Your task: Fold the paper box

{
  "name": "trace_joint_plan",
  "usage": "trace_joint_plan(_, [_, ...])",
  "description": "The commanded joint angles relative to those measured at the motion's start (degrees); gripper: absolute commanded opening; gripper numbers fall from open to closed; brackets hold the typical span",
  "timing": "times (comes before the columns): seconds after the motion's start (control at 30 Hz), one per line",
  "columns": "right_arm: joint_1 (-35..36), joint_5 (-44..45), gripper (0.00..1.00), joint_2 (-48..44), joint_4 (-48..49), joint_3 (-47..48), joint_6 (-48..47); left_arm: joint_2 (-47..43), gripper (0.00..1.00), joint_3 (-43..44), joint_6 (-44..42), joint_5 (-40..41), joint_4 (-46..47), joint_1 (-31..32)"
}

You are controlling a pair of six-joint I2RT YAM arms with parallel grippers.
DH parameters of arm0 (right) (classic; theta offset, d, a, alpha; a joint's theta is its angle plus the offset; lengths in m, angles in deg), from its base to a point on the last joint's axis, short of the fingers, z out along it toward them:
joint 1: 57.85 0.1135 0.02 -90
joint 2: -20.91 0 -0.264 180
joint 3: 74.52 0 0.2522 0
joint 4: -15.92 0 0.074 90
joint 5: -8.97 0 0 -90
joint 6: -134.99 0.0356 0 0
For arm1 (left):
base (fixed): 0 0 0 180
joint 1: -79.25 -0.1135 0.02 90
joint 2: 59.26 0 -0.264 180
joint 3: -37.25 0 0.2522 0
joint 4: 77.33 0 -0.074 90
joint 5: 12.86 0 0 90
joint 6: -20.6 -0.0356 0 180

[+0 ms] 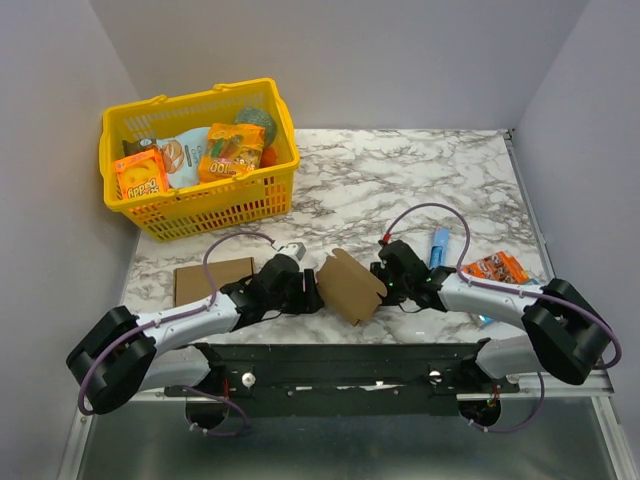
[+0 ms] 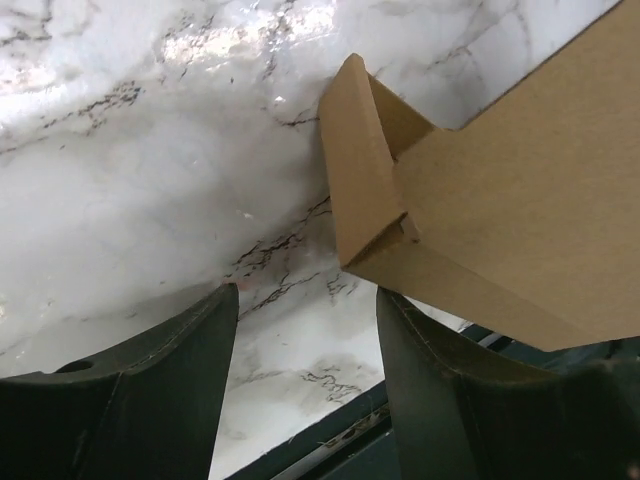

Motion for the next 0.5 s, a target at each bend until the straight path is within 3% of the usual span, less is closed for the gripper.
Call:
trace_joint_plan(0.0, [-0.02, -0.09, 0.38, -2.65, -0.98, -0.65, 1.74, -1.28, 0.66, 0.67, -1.81, -2.85, 5.26, -2.67])
trace_joint_plan(0.27, [0.77, -0.09, 0.47, -5.37, -0.71, -0.47, 3.40, 4.60, 0.66, -3.02, -1.19, -9.26, 19.32, -10.32])
trace_joint_plan(0.47, [0.77, 1.75, 0.51, -9.94, -2.29, -1.97, 6.48, 7.42, 0.67, 0.68, -5.15, -7.78, 17.75, -13.13])
